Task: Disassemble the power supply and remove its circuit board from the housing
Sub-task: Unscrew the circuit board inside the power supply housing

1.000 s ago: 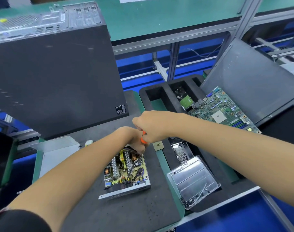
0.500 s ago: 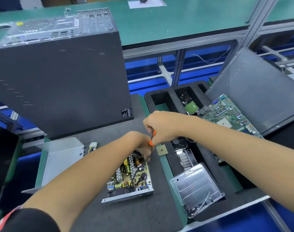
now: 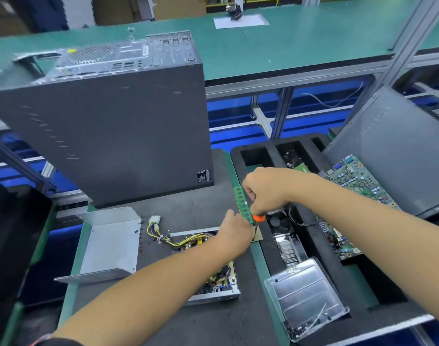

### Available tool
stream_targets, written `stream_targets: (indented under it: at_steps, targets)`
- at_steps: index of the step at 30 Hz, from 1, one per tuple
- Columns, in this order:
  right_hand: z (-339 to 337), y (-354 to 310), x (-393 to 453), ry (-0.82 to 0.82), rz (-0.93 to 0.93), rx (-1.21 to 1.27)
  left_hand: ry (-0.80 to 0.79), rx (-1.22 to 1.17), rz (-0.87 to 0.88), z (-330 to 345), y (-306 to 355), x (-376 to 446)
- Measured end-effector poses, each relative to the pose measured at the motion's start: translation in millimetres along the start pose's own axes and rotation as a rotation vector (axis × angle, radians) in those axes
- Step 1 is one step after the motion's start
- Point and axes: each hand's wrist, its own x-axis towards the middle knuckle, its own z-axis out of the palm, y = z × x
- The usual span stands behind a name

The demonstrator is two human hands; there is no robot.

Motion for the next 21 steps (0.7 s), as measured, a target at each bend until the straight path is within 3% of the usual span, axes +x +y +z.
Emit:
stream_targets:
  at_steps: [2,6,12,15,21]
  targets:
    - [-0.6,-1.1,0.2,-0.008,0.009,0.005,0.060,0.079,-0.024,5.2,8.8,-8.6]
    - [-0.3,-5.0,0.8,-0.030,0.012,-0.003,-0.030,0.147,-0.084,13.9,15.2,-19.5]
    - [4.5,-14.0,5.7,0.003,-0.015,-0.033,-0.089,0.049,-0.188,19.1,27.0,-20.5]
    - [6.2,-11.1,7.4,0.005,-0.018,-0.042,-0.049,-0.035,-0.239,19.1,22.7,-22.5]
    - [8.1,-8.2,11.3,-0.011,0.001,-0.032,0.113,-0.090,-0.153,18.5,13.5,-30.3]
